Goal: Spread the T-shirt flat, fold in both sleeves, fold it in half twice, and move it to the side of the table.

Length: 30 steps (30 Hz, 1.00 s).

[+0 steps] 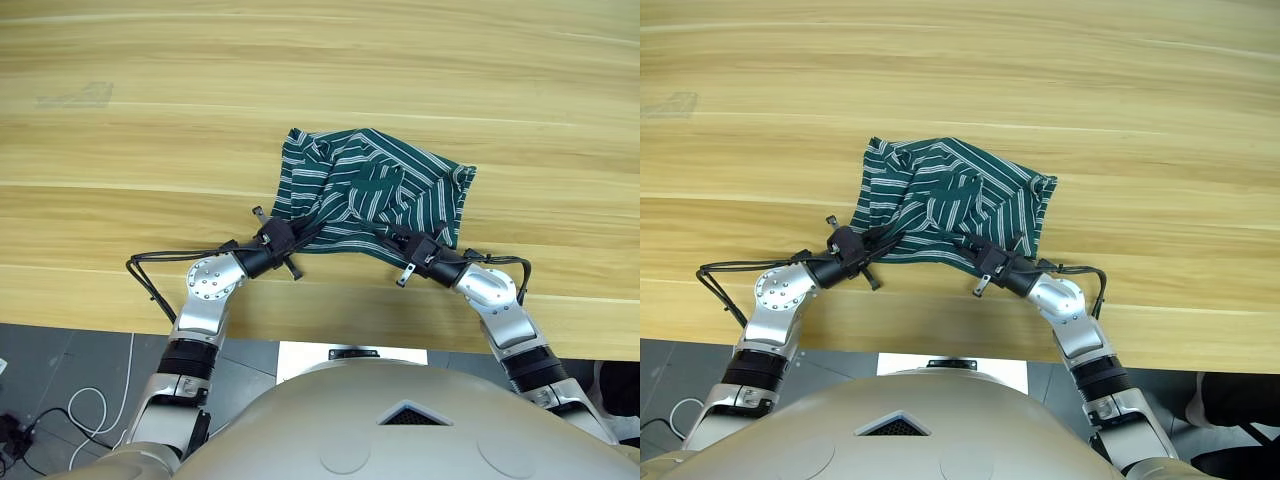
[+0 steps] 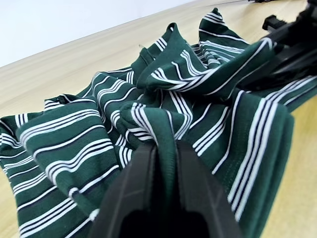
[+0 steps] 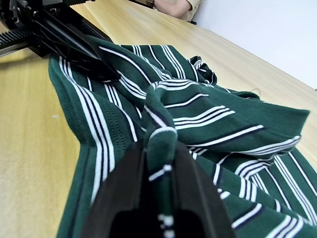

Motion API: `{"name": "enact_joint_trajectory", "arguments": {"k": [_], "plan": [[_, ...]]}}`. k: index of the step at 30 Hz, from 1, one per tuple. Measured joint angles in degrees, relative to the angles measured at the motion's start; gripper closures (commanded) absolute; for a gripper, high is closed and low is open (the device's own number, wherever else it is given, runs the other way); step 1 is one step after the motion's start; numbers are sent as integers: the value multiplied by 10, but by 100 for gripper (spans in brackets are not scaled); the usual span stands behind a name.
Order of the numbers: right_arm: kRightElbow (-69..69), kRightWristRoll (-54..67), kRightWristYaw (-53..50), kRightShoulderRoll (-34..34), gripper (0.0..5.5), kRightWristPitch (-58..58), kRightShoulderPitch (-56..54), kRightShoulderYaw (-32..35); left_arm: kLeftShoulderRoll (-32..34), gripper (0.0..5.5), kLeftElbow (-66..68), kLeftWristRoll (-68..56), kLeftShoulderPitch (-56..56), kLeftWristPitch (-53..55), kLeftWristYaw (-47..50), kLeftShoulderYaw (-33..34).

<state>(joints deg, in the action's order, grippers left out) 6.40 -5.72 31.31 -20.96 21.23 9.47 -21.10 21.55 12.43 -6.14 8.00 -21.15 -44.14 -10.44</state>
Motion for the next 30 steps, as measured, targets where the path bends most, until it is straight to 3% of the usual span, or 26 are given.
{"name": "enact_joint_trajectory", "arguments": {"k": [15,24,30], "plan": [[86,28,16,-11,547,87,-26,17,-27,546,46,-35,-14,-15,-1,12],[104,140,64,-12,547,53,-31,88,-45,546,54,-89,-22,-15,-33,37],[101,141,92,-12,547,42,-30,91,-54,546,61,-94,-28,-16,-42,40]]}}
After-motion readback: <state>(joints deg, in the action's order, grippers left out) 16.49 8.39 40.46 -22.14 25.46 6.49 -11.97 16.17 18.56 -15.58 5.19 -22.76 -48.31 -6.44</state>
